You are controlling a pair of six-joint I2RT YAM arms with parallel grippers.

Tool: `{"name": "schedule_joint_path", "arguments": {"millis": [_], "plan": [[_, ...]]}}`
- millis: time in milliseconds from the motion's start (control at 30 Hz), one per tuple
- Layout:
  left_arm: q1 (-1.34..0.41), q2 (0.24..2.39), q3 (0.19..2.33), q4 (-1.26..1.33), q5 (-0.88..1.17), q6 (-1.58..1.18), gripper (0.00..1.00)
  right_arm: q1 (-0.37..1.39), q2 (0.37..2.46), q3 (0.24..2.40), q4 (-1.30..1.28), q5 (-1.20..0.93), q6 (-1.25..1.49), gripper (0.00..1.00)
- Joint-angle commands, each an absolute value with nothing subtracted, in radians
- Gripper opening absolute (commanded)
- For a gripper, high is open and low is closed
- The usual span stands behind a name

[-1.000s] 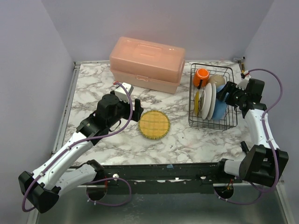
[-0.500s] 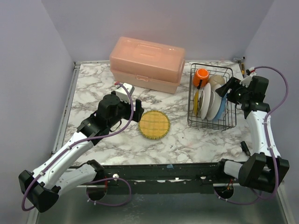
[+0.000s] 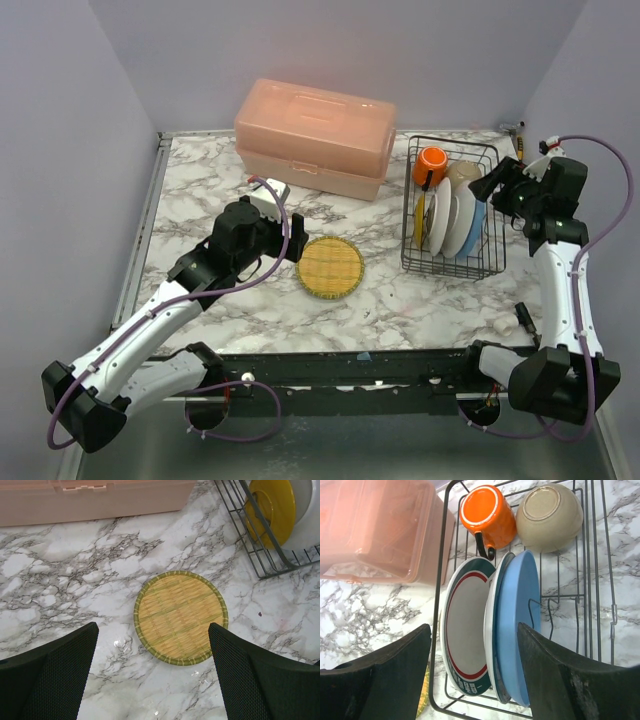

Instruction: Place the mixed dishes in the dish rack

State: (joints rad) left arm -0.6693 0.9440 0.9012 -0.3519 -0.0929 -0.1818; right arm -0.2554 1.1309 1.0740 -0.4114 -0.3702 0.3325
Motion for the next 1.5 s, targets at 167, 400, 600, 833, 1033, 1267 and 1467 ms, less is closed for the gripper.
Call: {"name": "schedule_joint_path", "arguments": {"millis": [167,400,600,833,1033,1267,1467], "plan": [[-0.672,0.974,0.923,-0.38,-0.122,-0.175,0.91,-0.132,1.106,1.185,-0.527,-0.241,0.267,0.73],[-0.672,1.007,0.934,-0.396,-0.136,-0.175,0.91,0.195,1.131,1.265,-0.567,-0.057,0.301,0.75],[-0.672,1.023,0.932,-0.401,-0.164,-0.172,0.91,0.507,1.204,1.323,-0.583,0.189,0.324,0.76],[-0.672,1.031,0.931,-0.4,-0.187,-0.17,0.91,0.749,1.355,1.239,-0.468,0.307,0.472,0.82],[-0.672,1.034,0.922,-0.389,-0.2,-0.166,0.91,0.84,1.55,1.193,-0.436,0.268,0.577,0.99],[-0.673,1.072,0.931,-0.395,-0.164,-0.176,0.91,0.864,1.663,1.174,-0.498,0.326,0.579,0.99],[-0.672,1.121,0.953,-0.418,-0.13,-0.181,0.91,0.864,1.578,1.08,-0.459,0.397,0.579,0.87]]}}
